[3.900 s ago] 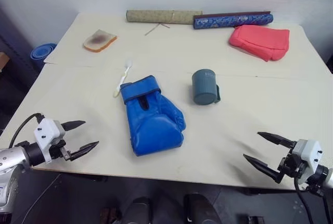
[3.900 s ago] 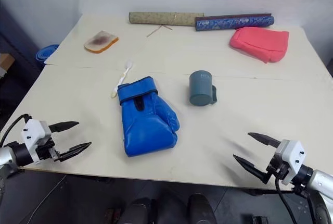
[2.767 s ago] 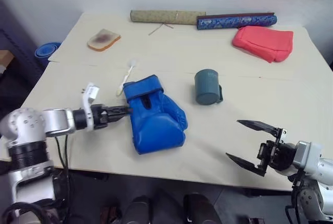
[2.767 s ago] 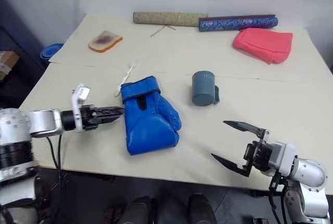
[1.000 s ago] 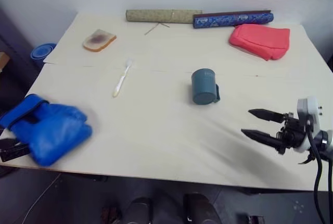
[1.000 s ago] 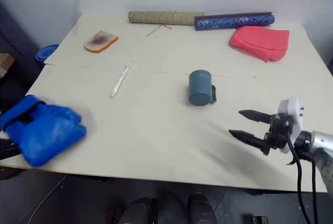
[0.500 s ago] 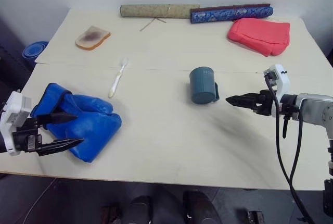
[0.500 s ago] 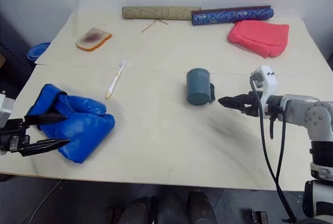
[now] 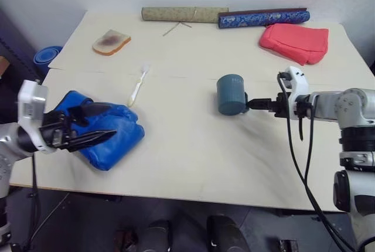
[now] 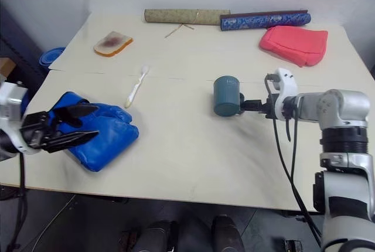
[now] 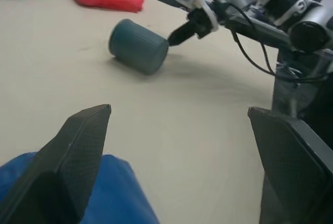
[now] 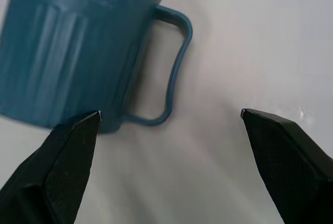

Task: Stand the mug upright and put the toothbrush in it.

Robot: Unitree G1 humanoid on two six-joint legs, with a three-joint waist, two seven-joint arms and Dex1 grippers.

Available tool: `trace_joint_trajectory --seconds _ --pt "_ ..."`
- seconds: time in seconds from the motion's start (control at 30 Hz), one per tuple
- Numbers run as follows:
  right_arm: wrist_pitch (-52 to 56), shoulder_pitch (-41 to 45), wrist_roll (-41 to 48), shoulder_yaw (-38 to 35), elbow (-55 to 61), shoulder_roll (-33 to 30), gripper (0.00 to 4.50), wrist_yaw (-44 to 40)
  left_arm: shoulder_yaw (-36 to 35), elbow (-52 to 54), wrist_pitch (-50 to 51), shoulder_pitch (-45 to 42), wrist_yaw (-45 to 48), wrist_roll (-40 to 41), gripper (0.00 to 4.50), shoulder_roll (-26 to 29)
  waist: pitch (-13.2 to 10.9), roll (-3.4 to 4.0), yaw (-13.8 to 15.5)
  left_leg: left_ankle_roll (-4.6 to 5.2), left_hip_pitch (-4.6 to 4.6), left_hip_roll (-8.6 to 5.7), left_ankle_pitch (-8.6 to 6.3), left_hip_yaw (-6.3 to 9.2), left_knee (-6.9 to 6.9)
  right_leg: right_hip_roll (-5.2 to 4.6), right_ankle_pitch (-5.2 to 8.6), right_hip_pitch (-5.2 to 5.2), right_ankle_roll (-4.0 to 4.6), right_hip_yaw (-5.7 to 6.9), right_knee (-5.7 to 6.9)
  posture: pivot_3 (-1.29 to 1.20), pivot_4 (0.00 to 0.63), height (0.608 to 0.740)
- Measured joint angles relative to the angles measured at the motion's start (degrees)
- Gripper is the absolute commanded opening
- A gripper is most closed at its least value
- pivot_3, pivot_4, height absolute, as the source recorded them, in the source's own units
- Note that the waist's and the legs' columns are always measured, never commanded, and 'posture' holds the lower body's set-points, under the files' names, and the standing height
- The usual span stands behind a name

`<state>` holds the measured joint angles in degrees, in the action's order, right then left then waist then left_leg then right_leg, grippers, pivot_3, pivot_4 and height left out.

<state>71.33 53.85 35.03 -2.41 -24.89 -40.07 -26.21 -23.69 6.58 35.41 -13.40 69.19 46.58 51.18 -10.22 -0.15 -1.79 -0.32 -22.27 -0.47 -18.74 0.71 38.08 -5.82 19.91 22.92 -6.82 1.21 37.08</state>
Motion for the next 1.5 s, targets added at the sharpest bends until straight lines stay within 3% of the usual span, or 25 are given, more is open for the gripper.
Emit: trace_joint_trajectory --seconds 0.23,0.4,0.83,0.93,1.07,1.13,1.23,1.33,1.5 --pt "-9.5 9.1 -10.7 5.8 -15.4 6.5 4.5 -3.0 9.0 -0.3 -4.3 -4.4 -0.4 -4.0 4.46 -5.2 0.0 -0.01 -1.3 0.09 -0.03 -0.04 -0.05 -0.33 0.09 0.11 0.0 0.12 -0.01 0.06 0.05 0.0 0.15 0.74" --pt "-10.3 12.5 -15.2 8.9 -19.9 8.0 4.5 -7.7 9.7 -0.3 -5.6 -4.4 -0.4 -4.6 4.46 -5.9 0.0 -0.01 -1.6 0.06 0.08 0.08 -0.03 -0.36 0.22 0.17 0.0 0.11 -0.01 -0.01 0.3 0.0 0.15 0.74" --pt "-7.8 18.9 -23.3 13.2 -28.8 12.1 0.12 -17.3 12.2 -2.6 -9.4 -6.9 0.4 -7.4 4.5 -7.6 0.0 -0.07 -1.6 0.04 0.12 0.09 -0.02 -0.38 0.25 0.19 0.0 0.11 -0.01 -0.04 0.36 0.0 0.15 0.74" --pt "-8.1 18.3 -22.6 10.3 -28.1 12.1 0.02 -18.5 13.0 -3.2 -10.0 -7.2 0.9 -8.2 4.5 -7.6 0.0 -0.08 -1.6 0.04 0.11 0.09 -0.03 -0.37 0.28 0.18 0.0 0.12 -0.01 -0.02 0.37 0.0 0.15 0.74" --pt "-14.7 11.2 -20.7 7.1 -19.9 10.8 0.02 -22.5 13.2 -3.5 -10.4 -7.3 1.3 -8.6 4.5 -7.6 0.0 -0.07 -1.4 0.05 0.04 0.05 -0.03 -0.36 0.29 0.16 0.0 0.18 -0.01 -0.01 0.37 0.0 0.15 0.74" --pt "-25.1 4.5 -19.9 4.0 -10.8 11.1 0.02 -22.8 13.2 -4.1 -10.7 -7.2 1.3 -8.8 4.5 -7.8 0.0 -0.08 -1.4 0.05 0.0 0.04 -0.03 -0.35 0.33 0.14 0.0 0.24 -0.01 -0.01 0.43 0.0 0.15 0.74" --pt "-50.8 -5.6 -21.1 -0.4 -3.1 13.5 0.02 -20.4 13.2 -5.8 -12.8 -7.1 -0.4 -10.1 4.5 -10.0 0.0 -0.09 -1.2 0.04 0.0 0.02 -0.03 -0.36 0.31 0.14 -0.01 0.27 -0.02 0.02 0.44 0.0 0.15 0.74" --pt "-70.3 -10.9 -25.1 -0.1 -6.7 15.5 0.02 -18.0 13.8 -7.9 -15.3 -8.7 -1.8 -12.4 4.5 -12.1 0.0 -0.1 -1.4 0.04 -0.01 0.02 -0.03 -0.43 0.52 0.15 -0.01 0.27 -0.02 -0.02 0.54 0.0 0.15 0.74" --pt "-85.9 -12.2 -28.0 -0.3 -17.7 16.8 0.02 -14.6 14.8 -9.1 -17.5 -11.8 -2.6 -13.9 4.5 -13.2 0.0 -0.1 -1.6 0.04 0.01 0.06 -0.03 -0.44 0.64 0.18 -0.01 0.27 -0.02 -0.06 0.65 0.0 0.15 0.74"
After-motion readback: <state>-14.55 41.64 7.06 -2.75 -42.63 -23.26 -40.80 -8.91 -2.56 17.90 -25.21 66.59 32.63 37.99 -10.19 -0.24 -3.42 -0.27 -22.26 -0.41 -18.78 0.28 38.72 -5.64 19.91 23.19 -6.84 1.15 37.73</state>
